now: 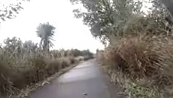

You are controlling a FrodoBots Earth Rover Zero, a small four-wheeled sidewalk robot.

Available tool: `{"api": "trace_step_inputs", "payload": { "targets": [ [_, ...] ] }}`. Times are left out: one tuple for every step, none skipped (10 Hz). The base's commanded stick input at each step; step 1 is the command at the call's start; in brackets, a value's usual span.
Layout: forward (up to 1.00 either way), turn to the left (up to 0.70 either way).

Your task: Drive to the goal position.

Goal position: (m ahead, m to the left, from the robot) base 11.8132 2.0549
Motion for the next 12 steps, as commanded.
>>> {"api": "trace_step_inputs", "payload": {
  "targets": [
    [0.7,0.0],
    [0.7,0.0],
    [0.7,0.0],
    [0.7,0.0],
    [0.7,0.0],
    [0.7,0.0],
    [0.7,0.0],
    [0.7,0.0],
    [0.7,0.0],
    [0.7,0.03],
    [0.7,0.24],
    [0.7,0.35]
  ]
}}
